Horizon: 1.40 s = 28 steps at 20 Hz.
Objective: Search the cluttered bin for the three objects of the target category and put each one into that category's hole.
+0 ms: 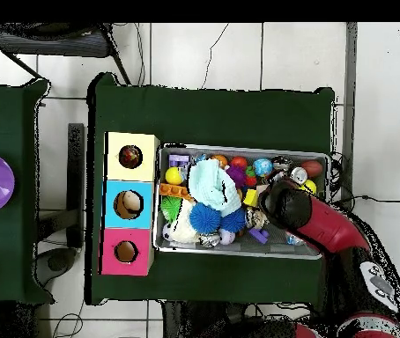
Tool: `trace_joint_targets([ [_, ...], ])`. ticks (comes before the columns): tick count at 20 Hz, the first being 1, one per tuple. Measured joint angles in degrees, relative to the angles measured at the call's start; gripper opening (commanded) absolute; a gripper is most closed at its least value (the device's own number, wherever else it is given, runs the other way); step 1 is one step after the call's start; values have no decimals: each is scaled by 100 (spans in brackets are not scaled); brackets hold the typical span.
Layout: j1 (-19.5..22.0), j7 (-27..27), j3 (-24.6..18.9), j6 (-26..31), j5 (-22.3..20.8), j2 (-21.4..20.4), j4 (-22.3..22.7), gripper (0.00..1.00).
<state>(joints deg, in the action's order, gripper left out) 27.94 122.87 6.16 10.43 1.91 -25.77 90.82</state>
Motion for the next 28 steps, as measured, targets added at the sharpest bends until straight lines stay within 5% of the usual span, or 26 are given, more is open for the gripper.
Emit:
trace_joint_targets([
  [16,137,0,-174,-242,0,295,-70,100],
  [28,-171,0,346,519,-2,298,-198,100],
])
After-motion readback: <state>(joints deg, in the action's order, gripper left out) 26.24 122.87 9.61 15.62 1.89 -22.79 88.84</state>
